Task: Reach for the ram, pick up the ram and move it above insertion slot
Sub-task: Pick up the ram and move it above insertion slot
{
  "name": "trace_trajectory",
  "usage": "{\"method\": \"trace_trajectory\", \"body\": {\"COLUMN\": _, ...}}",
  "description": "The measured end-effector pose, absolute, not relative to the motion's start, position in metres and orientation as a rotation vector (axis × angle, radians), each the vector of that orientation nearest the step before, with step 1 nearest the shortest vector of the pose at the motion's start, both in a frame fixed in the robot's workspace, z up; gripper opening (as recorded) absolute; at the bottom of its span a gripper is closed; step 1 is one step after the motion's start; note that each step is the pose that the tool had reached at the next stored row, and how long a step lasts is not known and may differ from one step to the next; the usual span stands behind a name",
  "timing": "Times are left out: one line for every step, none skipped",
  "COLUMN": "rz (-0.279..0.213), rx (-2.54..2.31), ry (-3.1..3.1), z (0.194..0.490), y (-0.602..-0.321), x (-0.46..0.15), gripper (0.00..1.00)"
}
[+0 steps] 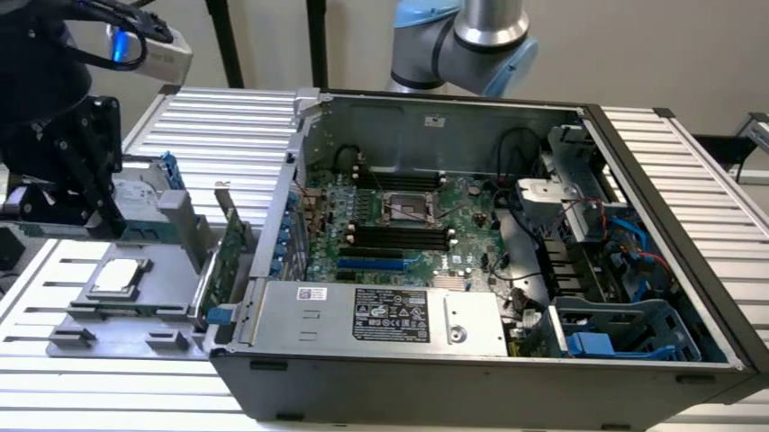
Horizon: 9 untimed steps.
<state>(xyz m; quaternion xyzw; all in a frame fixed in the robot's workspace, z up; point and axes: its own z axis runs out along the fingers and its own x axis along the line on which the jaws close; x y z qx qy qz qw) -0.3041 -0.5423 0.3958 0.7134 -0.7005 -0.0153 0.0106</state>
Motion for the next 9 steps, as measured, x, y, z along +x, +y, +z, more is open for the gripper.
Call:
{"method": "trace_trajectory", "body": {"rz": -0.048, "rx": 2.226, "ry": -2.186, "z": 0.4, "y": -0.542, "x": -0.3, "gripper": 0.14}}
{"method": "trace_trajectory", "body": {"rz": -0.049, "rx": 2.226, "ry": -2.186, "z": 0.404, "y": -0.542, "x": -0.295, "gripper": 0.14}}
{"method": "trace_trajectory", "body": {"rz": -0.049, "rx": 2.226, "ry": -2.185, "z": 0.408, "y": -0.542, "x": -0.291, "gripper": 0.14}}
{"method": "trace_trajectory", "body": {"rz": -0.049, "rx": 2.225, "ry": -2.185, "z": 0.412, "y": -0.542, "x": -0.286, "gripper": 0.14}}
{"method": "trace_trajectory", "body": {"rz": -0.05, "rx": 2.225, "ry": -2.185, "z": 0.415, "y": -0.542, "x": -0.282, "gripper": 0.14}}
{"method": "trace_trajectory", "body": {"rz": -0.05, "rx": 2.225, "ry": -2.185, "z": 0.418, "y": -0.542, "x": -0.277, "gripper": 0.14}}
{"method": "trace_trajectory", "body": {"rz": -0.05, "rx": 2.225, "ry": -2.185, "z": 0.42, "y": -0.542, "x": -0.272, "gripper": 0.14}}
{"method": "trace_trajectory", "body": {"rz": -0.05, "rx": 2.225, "ry": -2.185, "z": 0.422, "y": -0.542, "x": -0.268, "gripper": 0.14}}
{"method": "trace_trajectory", "body": {"rz": -0.05, "rx": 2.225, "ry": -2.185, "z": 0.424, "y": -0.542, "x": -0.264, "gripper": 0.14}}
